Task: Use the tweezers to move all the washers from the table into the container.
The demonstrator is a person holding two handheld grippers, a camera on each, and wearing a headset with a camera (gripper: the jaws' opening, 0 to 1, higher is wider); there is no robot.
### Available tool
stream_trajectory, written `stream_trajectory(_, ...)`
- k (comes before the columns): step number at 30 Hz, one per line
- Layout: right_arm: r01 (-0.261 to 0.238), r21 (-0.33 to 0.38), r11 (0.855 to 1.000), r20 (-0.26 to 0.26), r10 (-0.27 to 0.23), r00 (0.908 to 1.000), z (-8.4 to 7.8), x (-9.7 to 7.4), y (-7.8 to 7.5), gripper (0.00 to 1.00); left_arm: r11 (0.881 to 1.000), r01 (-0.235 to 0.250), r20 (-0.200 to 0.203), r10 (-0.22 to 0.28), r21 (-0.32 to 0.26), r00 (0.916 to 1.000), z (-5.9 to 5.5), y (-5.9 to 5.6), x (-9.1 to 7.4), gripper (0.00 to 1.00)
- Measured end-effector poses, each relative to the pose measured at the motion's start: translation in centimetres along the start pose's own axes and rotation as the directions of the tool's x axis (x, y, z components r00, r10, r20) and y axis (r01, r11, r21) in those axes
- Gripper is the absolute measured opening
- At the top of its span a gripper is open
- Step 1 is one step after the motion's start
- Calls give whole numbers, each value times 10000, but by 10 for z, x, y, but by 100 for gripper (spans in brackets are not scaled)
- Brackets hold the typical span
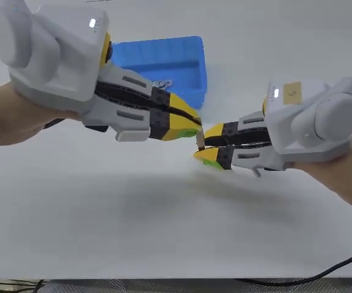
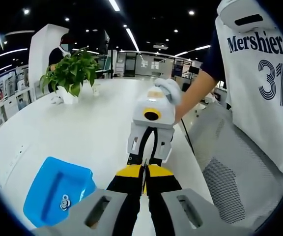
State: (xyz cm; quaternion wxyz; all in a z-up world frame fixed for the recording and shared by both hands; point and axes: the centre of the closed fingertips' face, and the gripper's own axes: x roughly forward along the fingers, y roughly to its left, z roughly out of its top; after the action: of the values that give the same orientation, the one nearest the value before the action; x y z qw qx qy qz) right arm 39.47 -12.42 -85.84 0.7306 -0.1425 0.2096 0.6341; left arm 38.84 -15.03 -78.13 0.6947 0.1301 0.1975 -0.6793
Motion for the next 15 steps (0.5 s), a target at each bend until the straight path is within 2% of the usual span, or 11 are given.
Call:
stream_trajectory(6, -9, 37, 10000, 29, 9, 10000, 1, -1, 1, 13, 10000, -82, -91, 82, 12, 9999, 0, 1, -1, 6)
stream_trajectory(10, 9, 93, 10000, 172, -11, 9999, 5, -1, 1, 13, 9999, -139, 41, 139, 1, 9999, 5, 1, -1, 6)
stream_trajectory(15, -41, 82, 10000, 67, 41, 10000, 2, 0, 2, 13, 9999, -115, -32, 114, -59, 9999, 1, 1, 1, 6)
